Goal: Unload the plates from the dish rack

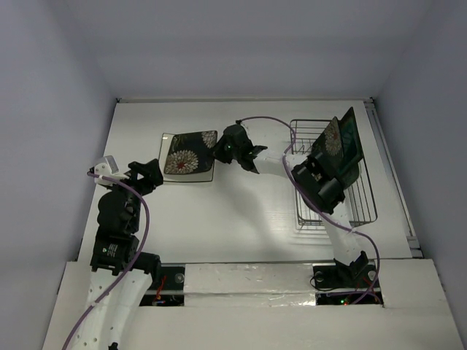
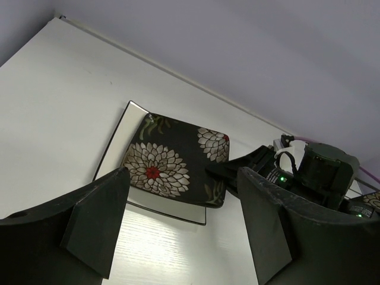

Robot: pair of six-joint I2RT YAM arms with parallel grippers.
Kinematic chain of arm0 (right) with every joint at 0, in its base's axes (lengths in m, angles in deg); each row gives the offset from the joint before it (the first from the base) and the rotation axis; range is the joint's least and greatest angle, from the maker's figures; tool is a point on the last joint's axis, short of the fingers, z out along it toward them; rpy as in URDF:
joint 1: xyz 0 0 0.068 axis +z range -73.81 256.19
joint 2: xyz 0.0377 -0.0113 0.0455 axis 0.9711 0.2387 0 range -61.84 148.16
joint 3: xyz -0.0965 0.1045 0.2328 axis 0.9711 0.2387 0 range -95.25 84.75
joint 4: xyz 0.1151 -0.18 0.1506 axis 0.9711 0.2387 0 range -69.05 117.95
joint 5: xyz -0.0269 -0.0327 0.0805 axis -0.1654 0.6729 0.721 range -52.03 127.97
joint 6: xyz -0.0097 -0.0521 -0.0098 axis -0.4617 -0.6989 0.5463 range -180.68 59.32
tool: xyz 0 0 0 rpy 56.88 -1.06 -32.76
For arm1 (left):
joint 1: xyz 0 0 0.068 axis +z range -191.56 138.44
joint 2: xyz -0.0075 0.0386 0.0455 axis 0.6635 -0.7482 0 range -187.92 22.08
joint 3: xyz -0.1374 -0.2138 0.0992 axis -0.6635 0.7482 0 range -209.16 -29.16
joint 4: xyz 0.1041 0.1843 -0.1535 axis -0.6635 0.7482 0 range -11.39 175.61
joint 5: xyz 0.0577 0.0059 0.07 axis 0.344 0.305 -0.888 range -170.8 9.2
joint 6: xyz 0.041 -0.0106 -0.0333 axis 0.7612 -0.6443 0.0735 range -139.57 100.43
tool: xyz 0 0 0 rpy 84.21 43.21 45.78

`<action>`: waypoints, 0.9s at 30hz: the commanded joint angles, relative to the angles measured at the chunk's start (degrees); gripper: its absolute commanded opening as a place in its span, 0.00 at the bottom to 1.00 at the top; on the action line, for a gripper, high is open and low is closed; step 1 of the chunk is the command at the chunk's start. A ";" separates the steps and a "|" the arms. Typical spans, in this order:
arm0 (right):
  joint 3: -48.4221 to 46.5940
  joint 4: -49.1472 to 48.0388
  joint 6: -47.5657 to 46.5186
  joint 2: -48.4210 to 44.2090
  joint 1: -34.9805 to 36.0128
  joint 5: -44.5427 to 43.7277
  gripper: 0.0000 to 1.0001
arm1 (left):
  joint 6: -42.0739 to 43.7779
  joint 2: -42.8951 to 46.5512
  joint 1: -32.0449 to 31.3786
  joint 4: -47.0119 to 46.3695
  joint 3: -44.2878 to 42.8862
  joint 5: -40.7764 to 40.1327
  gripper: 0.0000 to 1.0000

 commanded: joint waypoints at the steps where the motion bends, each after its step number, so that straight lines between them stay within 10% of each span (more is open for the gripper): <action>1: -5.97 -11.00 3.29 -1.11 0.45 4.31 0.00 | 0.25 0.14 -0.31 -2.46 0.40 0.19 0.70; 17: -11.15 9.02 -8.55 0.12 0.45 4.94 0.88 | 0.25 1.63 -0.31 -2.46 0.49 0.19 0.78; 27: -21.08 30.75 -23.68 0.30 0.45 -6.31 1.00 | 0.25 2.60 -0.31 -2.46 0.40 0.19 0.78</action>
